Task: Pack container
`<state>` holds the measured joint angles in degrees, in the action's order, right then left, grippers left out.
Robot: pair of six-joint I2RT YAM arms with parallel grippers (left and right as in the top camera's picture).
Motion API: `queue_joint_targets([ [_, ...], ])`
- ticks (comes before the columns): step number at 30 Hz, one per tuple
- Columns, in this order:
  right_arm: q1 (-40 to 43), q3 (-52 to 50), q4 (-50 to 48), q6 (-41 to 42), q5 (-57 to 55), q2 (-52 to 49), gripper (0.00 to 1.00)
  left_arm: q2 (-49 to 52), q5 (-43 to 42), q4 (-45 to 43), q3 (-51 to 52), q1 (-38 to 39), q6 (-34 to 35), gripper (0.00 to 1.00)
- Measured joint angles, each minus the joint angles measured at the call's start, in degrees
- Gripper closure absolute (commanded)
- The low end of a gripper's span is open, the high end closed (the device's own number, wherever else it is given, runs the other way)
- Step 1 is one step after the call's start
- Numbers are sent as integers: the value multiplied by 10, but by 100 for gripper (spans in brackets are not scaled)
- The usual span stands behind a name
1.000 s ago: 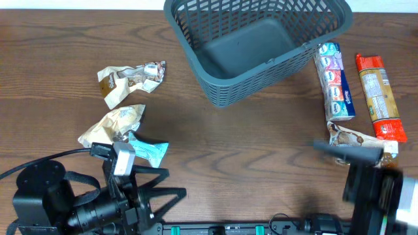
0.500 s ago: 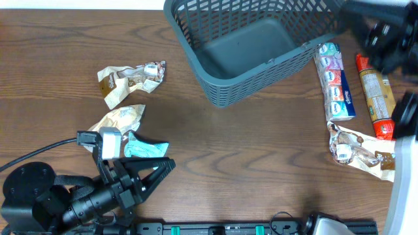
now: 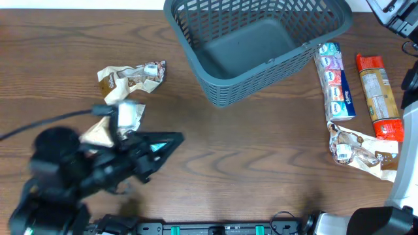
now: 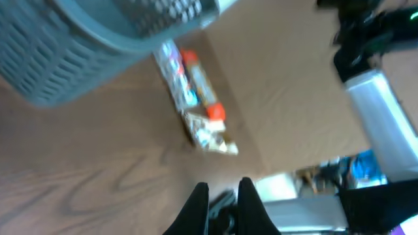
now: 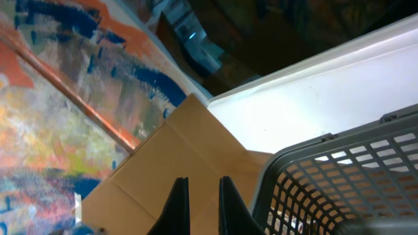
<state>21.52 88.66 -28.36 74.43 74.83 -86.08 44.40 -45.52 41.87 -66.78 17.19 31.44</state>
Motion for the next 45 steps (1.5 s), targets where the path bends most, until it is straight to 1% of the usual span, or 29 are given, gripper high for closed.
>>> queue_joint_targets([
  [2, 0, 1, 0, 0, 8, 0, 98, 41, 41, -16, 0, 79, -3, 95],
  [3, 0, 2, 0, 0, 15, 0, 98, 67, 75, -18, -2, 132, -7, 95],
  [5, 0, 2, 0, 0, 28, 0, 98, 109, 128, -9, -8, 210, -14, 95],
  [6, 0, 2, 0, 0, 37, 0, 99, 137, 167, 3, -18, 256, -17, 95],
  [8, 0, 4, 0, 2, 59, 0, 98, 185, 235, 35, -49, 321, -20, 94],
  [10, 0, 8, 0, 2, 85, 0, 99, 230, 299, 72, -99, 368, -30, 95],
  [14, 0, 19, -32, 24, 119, 0, 98, 285, 378, 136, -198, 395, -46, 94],
  [18, 0, 25, -130, 79, 133, 3, 98, 314, 416, 168, -269, 395, -63, 95],
  [21, 0, 43, -188, 132, 132, 5, 98, 318, 428, 169, -285, 395, -69, 94],
  [26, 0, 115, -190, 208, 110, 6, 98, 318, 434, 173, -289, 395, -75, 94],
  [28, 0, 164, -150, 229, 92, 6, 98, 318, 436, 175, -290, 395, -75, 94],
  [31, 1, 234, -46, 221, 65, 10, 98, 318, 438, 178, -290, 396, -75, 94],
  [35, 7, 336, 176, 148, 28, 16, 98, 318, 441, 183, -290, 396, -75, 94],
  [37, 14, 379, 255, 102, 17, 15, 99, 318, 442, 186, -290, 396, -75, 94],
  [40, 28, 427, 309, 43, 13, 7, 98, 318, 442, 193, -290, 396, -75, 94],
  [45, 40, 459, 318, -26, 35, -22, 98, 318, 442, 195, -290, 396, -75, 94],
])
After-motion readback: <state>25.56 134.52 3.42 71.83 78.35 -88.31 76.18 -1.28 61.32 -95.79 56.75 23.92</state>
